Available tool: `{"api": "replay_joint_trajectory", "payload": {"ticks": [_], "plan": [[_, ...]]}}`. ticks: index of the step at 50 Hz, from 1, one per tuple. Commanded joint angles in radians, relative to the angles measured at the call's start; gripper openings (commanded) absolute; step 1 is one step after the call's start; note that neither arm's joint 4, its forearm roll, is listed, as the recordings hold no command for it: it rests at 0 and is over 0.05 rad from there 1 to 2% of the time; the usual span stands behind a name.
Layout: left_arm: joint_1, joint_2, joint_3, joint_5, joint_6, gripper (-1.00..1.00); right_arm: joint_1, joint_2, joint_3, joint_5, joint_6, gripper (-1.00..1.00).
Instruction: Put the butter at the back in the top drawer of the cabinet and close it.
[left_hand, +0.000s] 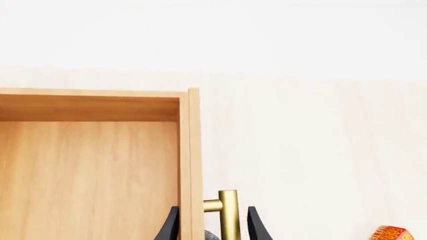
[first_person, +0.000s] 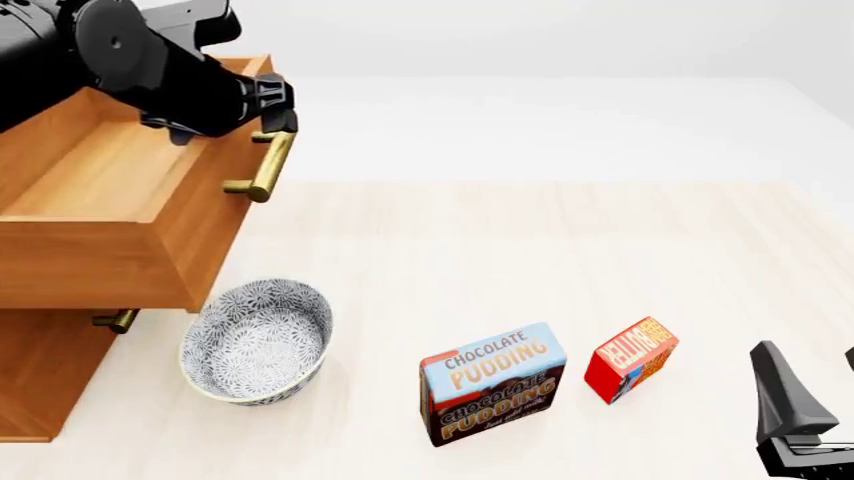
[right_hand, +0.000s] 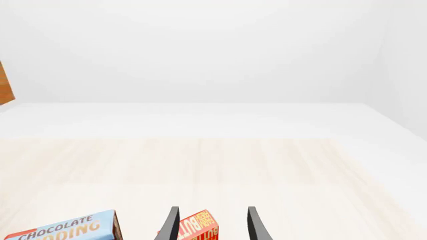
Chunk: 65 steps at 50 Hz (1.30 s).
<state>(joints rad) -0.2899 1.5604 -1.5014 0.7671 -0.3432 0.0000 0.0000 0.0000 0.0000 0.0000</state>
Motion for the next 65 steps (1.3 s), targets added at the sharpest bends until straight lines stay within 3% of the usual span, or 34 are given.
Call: {"api": "replay_joint_trajectory", "payload": {"ticks": [1,8,23,38,50,65], "plan": [[-0.103,0.153,-0.01,-0.037,0.032,1.0,0.0,0.0,0.0,0.0,0.0,1.0],[-0.106,0.134,-0.044,-0.004,0.06,1.0,0.0,0.0,0.0,0.0,0.0,1.0],[-0.067,-0.027,-0.237,0.213,0.201,1.0,0.0,0.0,0.0,0.0,0.0,1.0],[-0.054,-0.119,-0.312,0.3,0.264,1.0,0.0,0.0,0.0,0.0,0.0,1.0],[-0.141,-0.088,-0.341,0.269,0.282,1.0,0.0,0.0,0.0,0.0,0.0,1.0],[-0.312,0.079,-0.389,0.188,0.274,1.0,0.0,0.0,0.0,0.0,0.0,1.0]]}}
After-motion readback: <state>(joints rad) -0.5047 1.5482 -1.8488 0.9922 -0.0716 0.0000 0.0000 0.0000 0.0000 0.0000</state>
